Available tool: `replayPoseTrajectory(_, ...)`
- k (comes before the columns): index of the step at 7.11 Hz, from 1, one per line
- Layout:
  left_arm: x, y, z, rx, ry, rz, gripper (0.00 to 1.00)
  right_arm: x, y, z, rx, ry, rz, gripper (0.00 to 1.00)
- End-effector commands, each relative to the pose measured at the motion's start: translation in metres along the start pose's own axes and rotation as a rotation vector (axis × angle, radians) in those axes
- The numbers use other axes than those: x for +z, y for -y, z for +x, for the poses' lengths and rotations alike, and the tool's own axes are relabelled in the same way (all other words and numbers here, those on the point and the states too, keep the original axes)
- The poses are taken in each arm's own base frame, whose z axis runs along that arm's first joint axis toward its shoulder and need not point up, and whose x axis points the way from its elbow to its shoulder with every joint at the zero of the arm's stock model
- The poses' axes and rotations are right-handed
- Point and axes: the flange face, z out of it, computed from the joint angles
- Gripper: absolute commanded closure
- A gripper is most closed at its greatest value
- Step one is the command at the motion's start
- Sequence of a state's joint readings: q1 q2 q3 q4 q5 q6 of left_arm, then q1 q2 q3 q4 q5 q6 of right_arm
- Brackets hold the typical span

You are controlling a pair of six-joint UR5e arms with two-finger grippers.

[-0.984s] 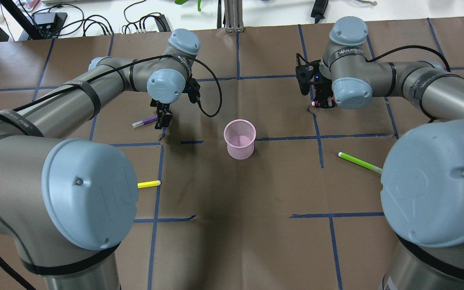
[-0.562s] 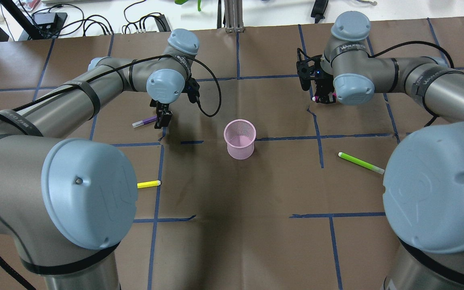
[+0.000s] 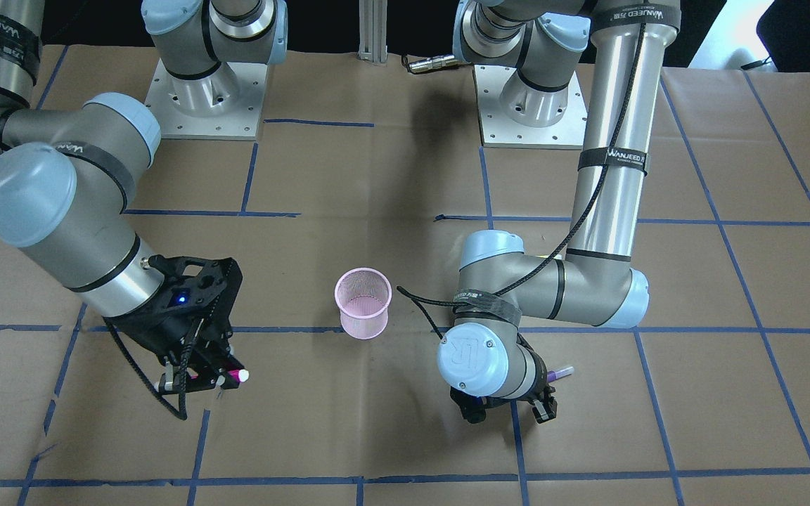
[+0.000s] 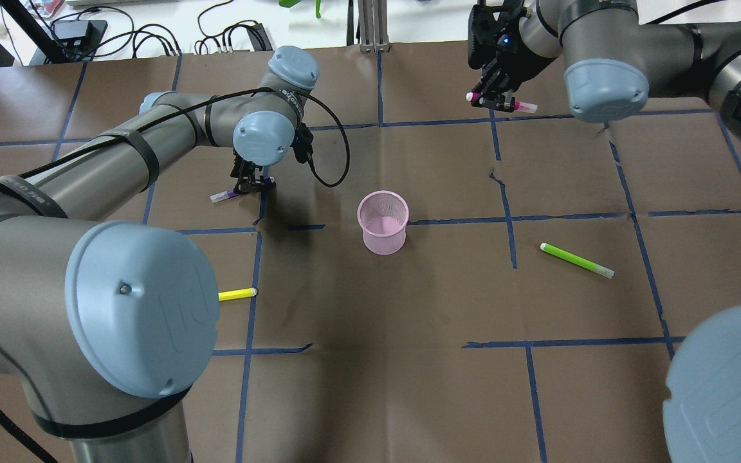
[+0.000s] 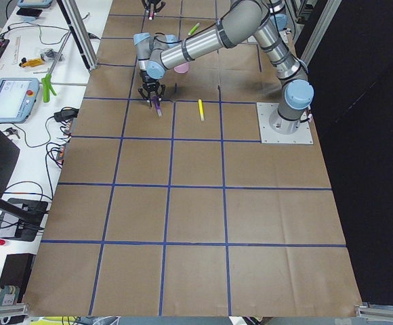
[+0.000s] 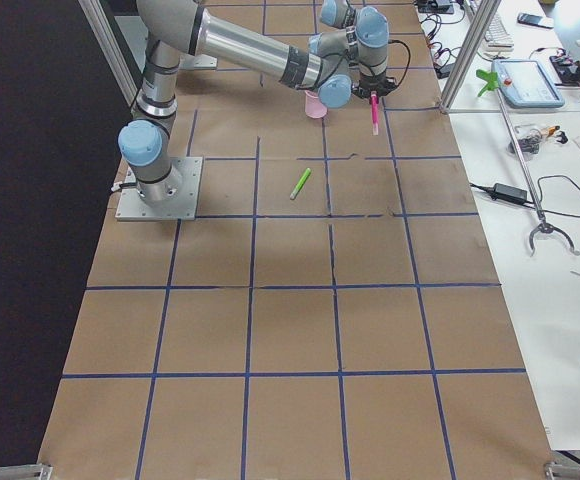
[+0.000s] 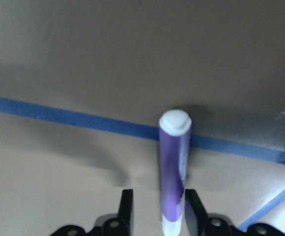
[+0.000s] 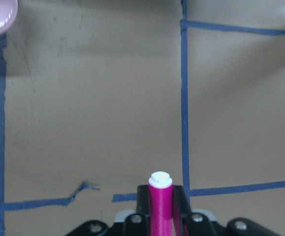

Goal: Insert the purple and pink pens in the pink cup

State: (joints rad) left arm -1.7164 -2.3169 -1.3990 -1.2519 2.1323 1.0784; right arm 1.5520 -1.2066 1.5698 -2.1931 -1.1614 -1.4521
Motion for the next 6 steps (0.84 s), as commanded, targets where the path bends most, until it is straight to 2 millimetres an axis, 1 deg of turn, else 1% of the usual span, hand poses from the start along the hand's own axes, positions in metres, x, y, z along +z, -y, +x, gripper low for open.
replayPoseTrajectory(1,0.000,0.000,0.000,0.001,0.003,-0.004,0.79,-0.013,0.041,-0.038,0.068,-0.011,0.148,0.96)
replayPoseTrajectory(2,0.000,0.000,0.000,0.001,0.003,-0.004,0.75,-0.021,0.058,-0.059,0.062,-0.030,0.190,0.97)
replayPoseTrajectory(3,0.000,0.000,0.000,0.002,0.001,0.002,0.67,-0.036,0.076,-0.079,0.093,-0.028,0.240,0.97)
replayPoseTrajectory(4,0.000,0.001,-0.001,0.003,0.001,0.004,0.63,-0.034,0.087,-0.089,0.093,-0.006,0.304,0.97)
replayPoseTrajectory(5,-0.001,0.001,-0.001,0.001,0.004,0.006,0.62,-0.029,0.098,-0.099,0.103,0.009,0.342,0.97)
replayPoseTrajectory(6,0.000,0.001,-0.001,-0.001,0.001,0.008,0.58,-0.015,0.113,-0.116,0.068,-0.003,0.377,0.97)
